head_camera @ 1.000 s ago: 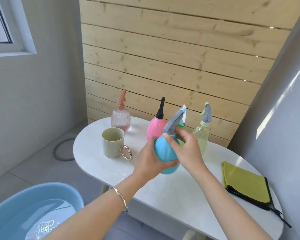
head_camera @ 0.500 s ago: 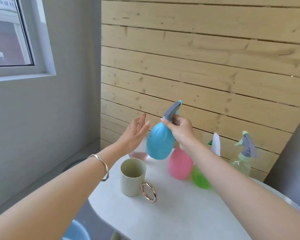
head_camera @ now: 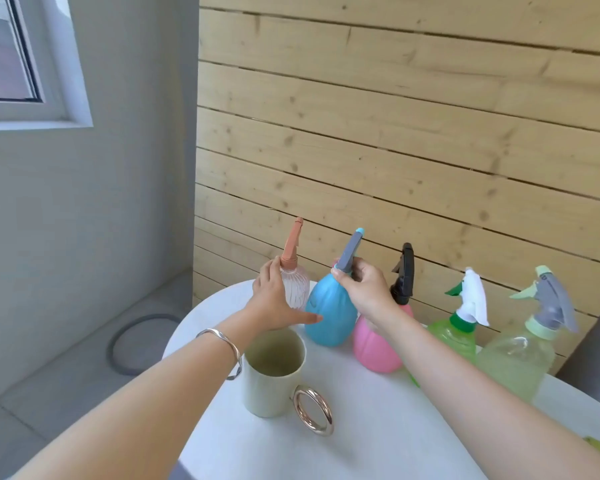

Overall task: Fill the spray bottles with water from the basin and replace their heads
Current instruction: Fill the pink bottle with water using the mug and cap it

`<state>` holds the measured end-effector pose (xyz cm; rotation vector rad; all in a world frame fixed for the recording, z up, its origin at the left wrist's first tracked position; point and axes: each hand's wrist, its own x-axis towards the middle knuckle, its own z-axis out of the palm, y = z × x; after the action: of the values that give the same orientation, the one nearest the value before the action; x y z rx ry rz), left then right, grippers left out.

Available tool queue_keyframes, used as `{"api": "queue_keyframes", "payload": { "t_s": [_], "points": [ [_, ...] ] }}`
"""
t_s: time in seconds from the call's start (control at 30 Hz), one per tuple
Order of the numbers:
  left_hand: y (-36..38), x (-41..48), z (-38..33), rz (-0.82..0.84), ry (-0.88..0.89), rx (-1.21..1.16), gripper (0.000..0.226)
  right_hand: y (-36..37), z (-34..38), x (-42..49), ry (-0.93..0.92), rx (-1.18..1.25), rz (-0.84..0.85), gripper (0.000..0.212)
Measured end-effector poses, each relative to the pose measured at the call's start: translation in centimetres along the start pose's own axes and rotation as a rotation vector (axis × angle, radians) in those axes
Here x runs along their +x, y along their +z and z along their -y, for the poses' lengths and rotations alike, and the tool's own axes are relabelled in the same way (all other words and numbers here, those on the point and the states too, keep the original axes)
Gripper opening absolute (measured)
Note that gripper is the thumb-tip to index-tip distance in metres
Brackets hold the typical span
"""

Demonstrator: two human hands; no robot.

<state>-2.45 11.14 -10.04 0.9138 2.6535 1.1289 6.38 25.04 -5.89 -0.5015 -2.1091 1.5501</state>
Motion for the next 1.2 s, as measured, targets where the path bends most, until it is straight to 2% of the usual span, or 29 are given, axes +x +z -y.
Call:
{"api": "queue_keyframes", "payload": {
  "t_s": [0.33, 0.47, 0.57, 0.67, 0.7, 0.77, 0.83, 0.9, 1.03, 1.2],
  "points": [
    [-0.3, 0.0, -0.1, -0.008, -0.028, -0.020, 0.126, 0.6, 0.5, -1.0, -0.003, -0.086, 0.030, 0.015],
    [-0.5, -0.7, -1.1, -0.021, -0.086, 0.007, 0.126, -0.3, 1.8, -2.6, 0.050, -0.269, 0.072, 0.035],
    [-0.7, -1.7, -2.2, -0.059, -0.144, 0.052, 0.122, -2.1, 3.8, -5.3, -0.126, -0.290, -0.002, 0.044],
    [-0.6, -3.5, -4.0, -0.204, -0.151, -0.011, 0.105, -4.9, 5.4, -6.8, -0.340, -0.347, -0.250, 0.046],
    [-0.4, -4.3, -4.7, -0.293, -0.110, -0.081, 0.093, -5.8, 5.4, -6.7, -0.327, -0.349, -0.310, 0.054],
    [0.4, -5.7, -6.0, -0.439, 0.030, -0.181, 0.070, -6.7, 4.5, -6.0, -0.160, -0.341, -0.352, 0.075],
    [1.1, -7.1, -7.5, -0.442, 0.145, -0.210, 0.060, -6.7, 3.1, -5.7, 0.016, -0.368, -0.318, 0.085],
    [1.9, -8.0, -8.7, -0.364, 0.209, -0.199, 0.059, -6.1, 1.5, -5.3, 0.069, -0.358, -0.296, 0.075],
    [3.3, -9.3, -10.2, -0.162, 0.209, -0.127, 0.069, -5.5, 0.1, -5.0, 0.024, -0.322, -0.339, 0.030],
    [3.8, -11.2, -11.6, -0.025, 0.123, -0.113, 0.087, -5.9, 0.6, -5.7, 0.023, -0.350, -0.324, 0.029]
  ]
}}
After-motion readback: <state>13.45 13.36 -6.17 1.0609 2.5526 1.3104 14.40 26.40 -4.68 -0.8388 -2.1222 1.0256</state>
